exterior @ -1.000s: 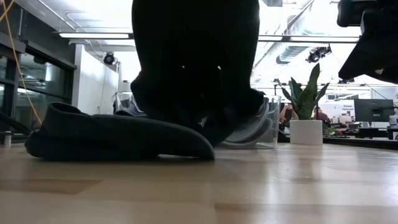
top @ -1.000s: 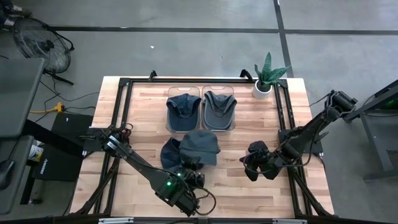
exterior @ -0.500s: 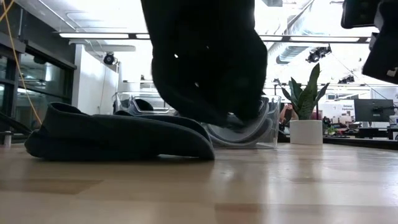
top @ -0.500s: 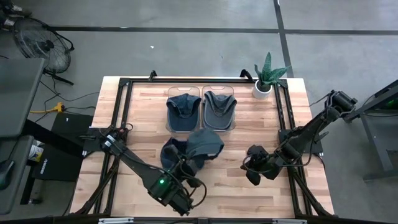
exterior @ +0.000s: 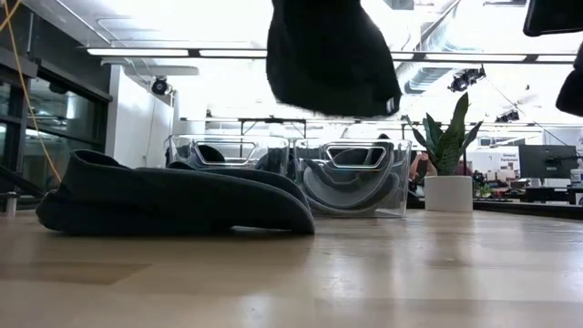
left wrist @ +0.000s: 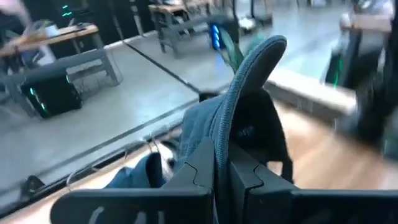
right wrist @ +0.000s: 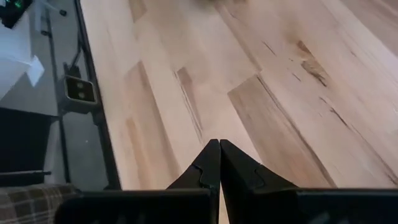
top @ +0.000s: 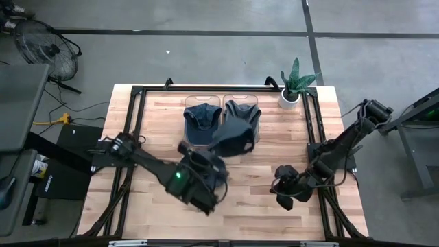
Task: Pick & Place hat
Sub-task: Put the right blue cap into the left transparent bin
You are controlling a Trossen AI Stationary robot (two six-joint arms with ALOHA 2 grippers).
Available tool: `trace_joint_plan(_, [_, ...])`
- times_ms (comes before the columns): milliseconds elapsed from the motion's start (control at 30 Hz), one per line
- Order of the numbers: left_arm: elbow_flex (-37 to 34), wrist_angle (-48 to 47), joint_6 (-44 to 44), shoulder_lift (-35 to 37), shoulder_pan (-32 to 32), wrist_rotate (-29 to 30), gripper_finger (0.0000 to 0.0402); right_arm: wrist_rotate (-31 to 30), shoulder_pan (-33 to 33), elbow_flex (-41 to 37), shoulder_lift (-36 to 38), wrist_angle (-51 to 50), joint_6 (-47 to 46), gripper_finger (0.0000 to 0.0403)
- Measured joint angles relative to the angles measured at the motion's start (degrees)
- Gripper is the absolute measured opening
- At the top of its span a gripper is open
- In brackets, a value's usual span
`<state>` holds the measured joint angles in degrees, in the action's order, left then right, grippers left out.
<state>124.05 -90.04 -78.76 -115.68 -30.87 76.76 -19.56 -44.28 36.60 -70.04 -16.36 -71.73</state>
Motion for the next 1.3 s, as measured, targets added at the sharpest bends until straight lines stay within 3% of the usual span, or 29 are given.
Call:
trace_joint_plan(200, [0.09,-0.02,-9.73,5.52,3.94,6.78,0.0001,-5.88,-1.62,0.0,-0.02,-2.12,-2.16,0.0])
trace_joint_plan(433, [0.08,0.01,-22.05,6.54,8.06,9.27,0.0001,-12.59,-1.08,0.0,-0.02,-2.27,1.05,0.0])
trace_joint_plan(767, [0.04,0.03,-32.14,6.54,10.37,13.15,0.0001,-8.97,2.0,0.0,-0.02,-7.97,2.55,0.0])
trace_joint_plan(1000, [-0.24,0.07,-33.26,6.54,9.81,13.41,0.0001,-6.7,2.31,0.0,-0.02,-8.75,5.96,0.0])
trace_joint_plan(1200, [-7.52,0.52,-44.98,6.54,9.15,11.98,0.0001,-4.26,2.15,0.0,0.0,-11.15,6.22,0.0])
trace_joint_plan(1300, [-12.02,6.56,-45.79,6.52,9.01,11.77,0.0001,-3.63,2.15,0.0,0.02,-12.49,6.22,0.0])
